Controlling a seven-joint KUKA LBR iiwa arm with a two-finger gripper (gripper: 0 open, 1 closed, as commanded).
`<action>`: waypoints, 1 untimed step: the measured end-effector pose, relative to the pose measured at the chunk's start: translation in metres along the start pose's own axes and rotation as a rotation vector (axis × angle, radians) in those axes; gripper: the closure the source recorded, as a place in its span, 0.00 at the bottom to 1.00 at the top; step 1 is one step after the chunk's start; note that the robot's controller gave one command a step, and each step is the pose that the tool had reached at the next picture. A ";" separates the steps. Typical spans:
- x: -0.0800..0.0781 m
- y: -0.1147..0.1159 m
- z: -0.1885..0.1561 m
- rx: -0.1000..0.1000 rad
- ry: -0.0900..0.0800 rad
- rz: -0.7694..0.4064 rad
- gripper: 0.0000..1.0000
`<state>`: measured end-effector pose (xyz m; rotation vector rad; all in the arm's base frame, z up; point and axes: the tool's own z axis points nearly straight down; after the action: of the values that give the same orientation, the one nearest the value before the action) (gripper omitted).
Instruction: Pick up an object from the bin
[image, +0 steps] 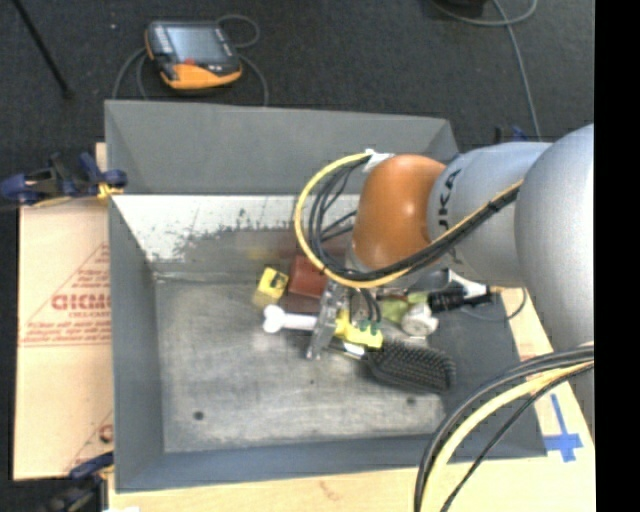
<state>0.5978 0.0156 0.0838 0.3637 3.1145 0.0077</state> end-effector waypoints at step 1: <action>0.001 0.000 -0.011 0.002 0.007 0.001 1.00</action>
Offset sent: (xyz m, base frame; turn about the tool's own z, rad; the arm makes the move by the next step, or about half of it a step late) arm 0.0000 -0.0001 0.0126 0.0000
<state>0.5964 0.0157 0.0948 0.3655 3.1213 0.0062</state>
